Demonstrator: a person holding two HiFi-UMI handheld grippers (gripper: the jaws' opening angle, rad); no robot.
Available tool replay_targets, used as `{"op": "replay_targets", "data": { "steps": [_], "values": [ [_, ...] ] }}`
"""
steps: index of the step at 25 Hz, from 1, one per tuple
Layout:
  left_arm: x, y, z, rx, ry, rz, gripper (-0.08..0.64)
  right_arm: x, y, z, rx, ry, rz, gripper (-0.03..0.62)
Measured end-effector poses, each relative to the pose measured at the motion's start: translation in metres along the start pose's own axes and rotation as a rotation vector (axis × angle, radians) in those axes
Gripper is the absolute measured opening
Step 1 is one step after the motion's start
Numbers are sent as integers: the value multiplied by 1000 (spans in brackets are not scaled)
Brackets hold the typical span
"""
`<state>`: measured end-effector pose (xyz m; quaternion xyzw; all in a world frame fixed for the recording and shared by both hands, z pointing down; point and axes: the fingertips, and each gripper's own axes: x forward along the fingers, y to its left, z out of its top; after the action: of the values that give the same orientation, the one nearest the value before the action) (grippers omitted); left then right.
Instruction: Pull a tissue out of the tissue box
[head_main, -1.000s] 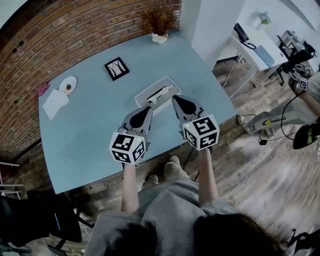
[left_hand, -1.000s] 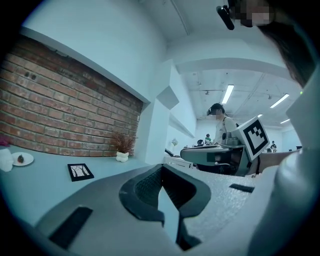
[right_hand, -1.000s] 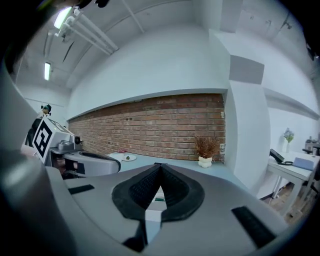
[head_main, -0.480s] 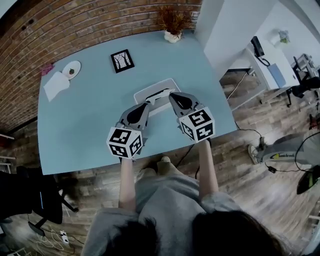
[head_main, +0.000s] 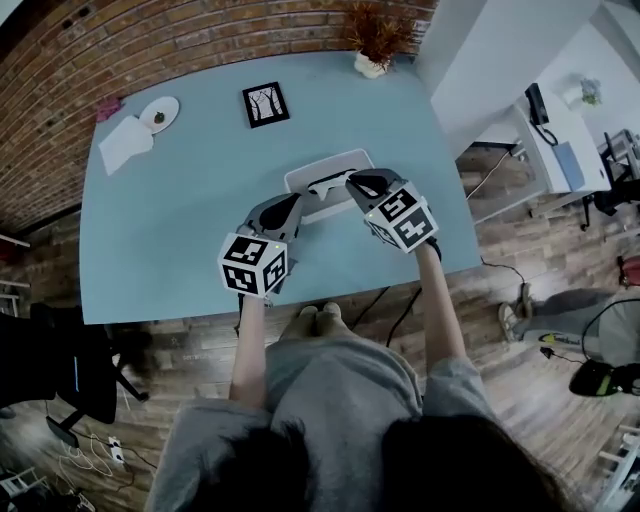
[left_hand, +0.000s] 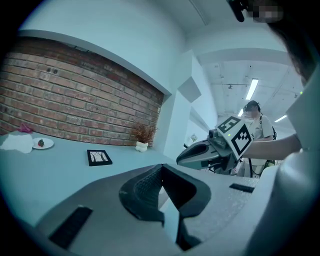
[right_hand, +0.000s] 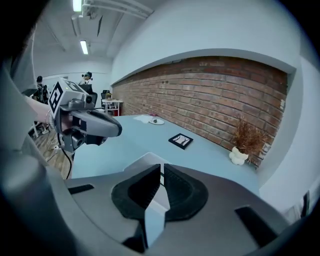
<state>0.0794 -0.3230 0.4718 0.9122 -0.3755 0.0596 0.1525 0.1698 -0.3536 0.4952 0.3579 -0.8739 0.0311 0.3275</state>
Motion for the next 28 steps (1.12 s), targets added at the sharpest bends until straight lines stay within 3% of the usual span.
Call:
{"op": "replay_targets", "data": {
  "steps": [6, 11, 21, 28],
  "values": [
    [3, 4, -8, -14, 13, -1, 3, 18, 1, -9, -106, 102, 60, 4],
    [3, 9, -12, -4, 29, 13, 3, 28, 7, -17, -174, 183, 123, 49],
    [6, 14, -12, 0, 36, 28, 3, 44, 18, -27, -302, 289, 215, 72],
    [7, 18, -21, -13, 55, 46, 3, 61, 19, -38, -377, 343, 221, 75]
  ]
}}
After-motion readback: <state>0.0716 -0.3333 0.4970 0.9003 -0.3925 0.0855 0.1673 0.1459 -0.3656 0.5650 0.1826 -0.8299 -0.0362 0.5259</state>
